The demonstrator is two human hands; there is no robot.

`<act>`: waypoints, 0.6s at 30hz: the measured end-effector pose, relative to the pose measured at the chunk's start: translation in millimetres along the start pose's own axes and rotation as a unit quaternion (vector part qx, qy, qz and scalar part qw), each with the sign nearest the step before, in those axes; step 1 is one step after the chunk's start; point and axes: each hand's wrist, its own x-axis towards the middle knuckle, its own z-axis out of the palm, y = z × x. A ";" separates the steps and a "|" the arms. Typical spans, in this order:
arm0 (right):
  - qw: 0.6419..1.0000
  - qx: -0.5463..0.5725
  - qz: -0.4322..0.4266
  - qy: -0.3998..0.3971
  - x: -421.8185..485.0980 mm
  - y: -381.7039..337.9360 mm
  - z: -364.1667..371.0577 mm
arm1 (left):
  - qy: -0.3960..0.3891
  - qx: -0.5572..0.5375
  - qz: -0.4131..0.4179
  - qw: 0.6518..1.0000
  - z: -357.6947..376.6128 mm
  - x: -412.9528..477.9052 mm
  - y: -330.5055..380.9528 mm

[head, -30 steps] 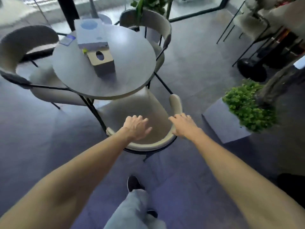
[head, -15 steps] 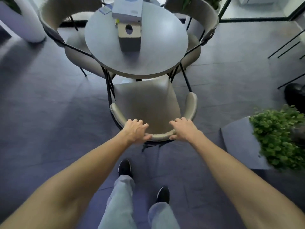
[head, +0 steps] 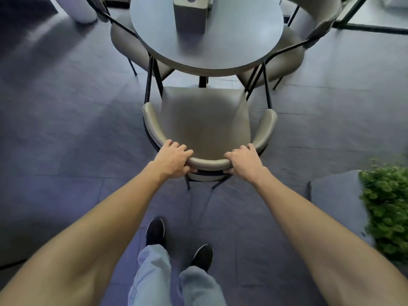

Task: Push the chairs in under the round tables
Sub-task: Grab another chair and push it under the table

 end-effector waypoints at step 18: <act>1.000 0.002 0.022 0.020 -27.7 -12.1 19.8 | 0.009 -0.022 0.005 1.000 6.6 -28.5 18.7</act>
